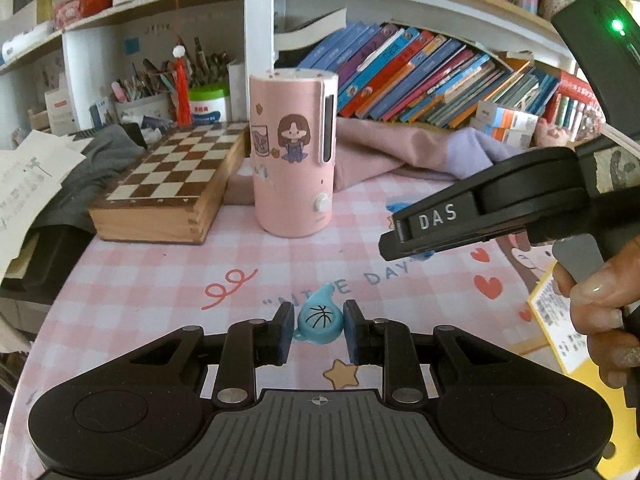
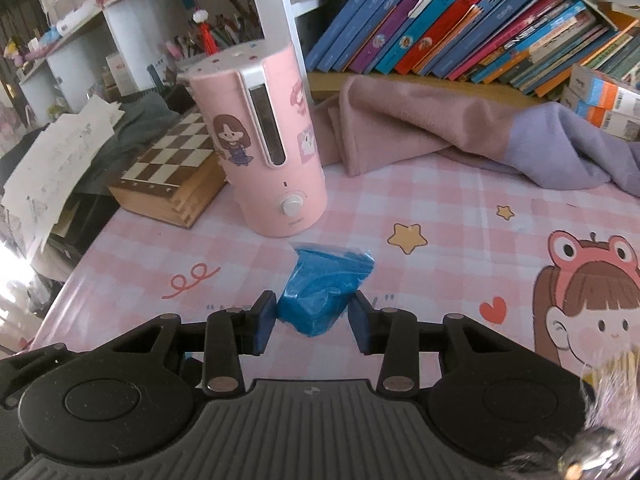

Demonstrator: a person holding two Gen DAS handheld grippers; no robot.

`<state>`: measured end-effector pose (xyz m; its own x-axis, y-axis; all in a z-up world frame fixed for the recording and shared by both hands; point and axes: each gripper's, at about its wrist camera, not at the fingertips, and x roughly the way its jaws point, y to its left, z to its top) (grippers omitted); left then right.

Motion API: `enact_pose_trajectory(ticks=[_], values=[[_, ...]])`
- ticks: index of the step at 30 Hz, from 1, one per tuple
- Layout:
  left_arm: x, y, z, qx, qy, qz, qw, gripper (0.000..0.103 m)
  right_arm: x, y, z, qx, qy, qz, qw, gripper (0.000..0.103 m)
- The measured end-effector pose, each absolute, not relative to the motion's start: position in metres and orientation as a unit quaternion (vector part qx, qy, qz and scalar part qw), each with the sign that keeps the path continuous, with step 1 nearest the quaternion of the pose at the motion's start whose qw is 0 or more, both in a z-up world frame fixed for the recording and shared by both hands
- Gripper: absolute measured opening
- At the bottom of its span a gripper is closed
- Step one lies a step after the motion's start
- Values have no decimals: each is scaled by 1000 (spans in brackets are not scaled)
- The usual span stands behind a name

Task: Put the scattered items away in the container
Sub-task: 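Lift the squishy toy and blue bag and carry both toward the yellow box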

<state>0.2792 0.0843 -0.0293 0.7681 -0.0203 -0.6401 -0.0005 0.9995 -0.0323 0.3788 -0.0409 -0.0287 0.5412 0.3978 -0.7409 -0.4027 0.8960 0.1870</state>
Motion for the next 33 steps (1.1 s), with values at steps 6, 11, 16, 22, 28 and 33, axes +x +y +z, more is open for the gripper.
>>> enact_pose_trajectory(ticks=[6,11,16,22,28,33], values=[[256,81,-18,-11,328,-14,944,25,351,-57,-17,6,409,221,885,37],[237,79,-9,-8,318,-20,948,25,330,-69,-10,13,402,214,890,37],[218,78,3,-11,305,-25,952,25,310,-77,-4,17,396,207,895,37],[193,78,19,-18,287,-37,957,25,281,-83,8,15,379,212,901,37],[169,77,32,-26,272,-45,961,25,249,-90,23,11,359,219,907,37],[148,79,39,-39,266,-54,962,25,218,-94,34,-11,334,224,916,37]])
